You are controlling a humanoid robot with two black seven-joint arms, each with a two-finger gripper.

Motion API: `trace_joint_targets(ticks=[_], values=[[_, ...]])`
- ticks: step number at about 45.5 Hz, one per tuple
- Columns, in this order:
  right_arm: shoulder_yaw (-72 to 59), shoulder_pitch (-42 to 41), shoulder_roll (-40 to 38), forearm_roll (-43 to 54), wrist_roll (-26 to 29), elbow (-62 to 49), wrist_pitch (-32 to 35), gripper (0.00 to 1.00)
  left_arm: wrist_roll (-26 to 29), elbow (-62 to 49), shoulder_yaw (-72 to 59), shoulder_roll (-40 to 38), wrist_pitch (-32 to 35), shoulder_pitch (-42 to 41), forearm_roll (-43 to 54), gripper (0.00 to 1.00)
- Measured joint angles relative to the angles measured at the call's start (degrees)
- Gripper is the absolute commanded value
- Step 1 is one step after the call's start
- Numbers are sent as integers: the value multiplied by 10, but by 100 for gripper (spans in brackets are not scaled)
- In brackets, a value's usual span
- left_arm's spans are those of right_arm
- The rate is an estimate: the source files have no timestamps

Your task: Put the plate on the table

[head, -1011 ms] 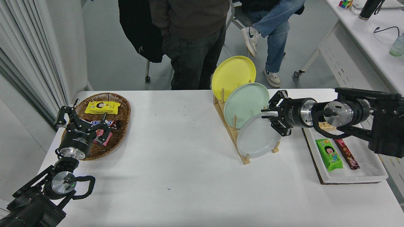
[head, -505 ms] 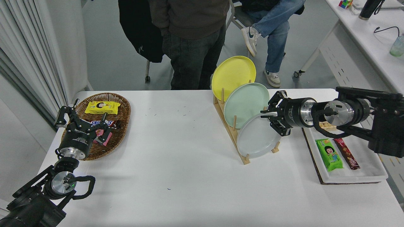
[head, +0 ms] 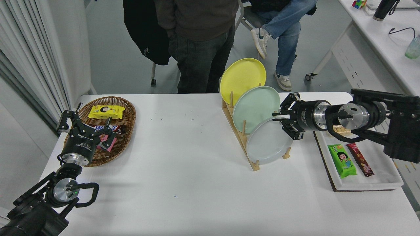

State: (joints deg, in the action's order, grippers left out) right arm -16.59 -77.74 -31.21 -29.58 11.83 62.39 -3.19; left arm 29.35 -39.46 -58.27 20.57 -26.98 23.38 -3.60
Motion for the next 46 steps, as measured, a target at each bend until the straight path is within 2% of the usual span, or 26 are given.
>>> trace_joint_targets(ticks=[21,46], values=[[5,-1,2,-2,24,-7,2,0,0,0,0,0,0,0,0,98],[31,-4,-12,2,46,-2,17,0,0,0,0,0,0,0,0,98]])
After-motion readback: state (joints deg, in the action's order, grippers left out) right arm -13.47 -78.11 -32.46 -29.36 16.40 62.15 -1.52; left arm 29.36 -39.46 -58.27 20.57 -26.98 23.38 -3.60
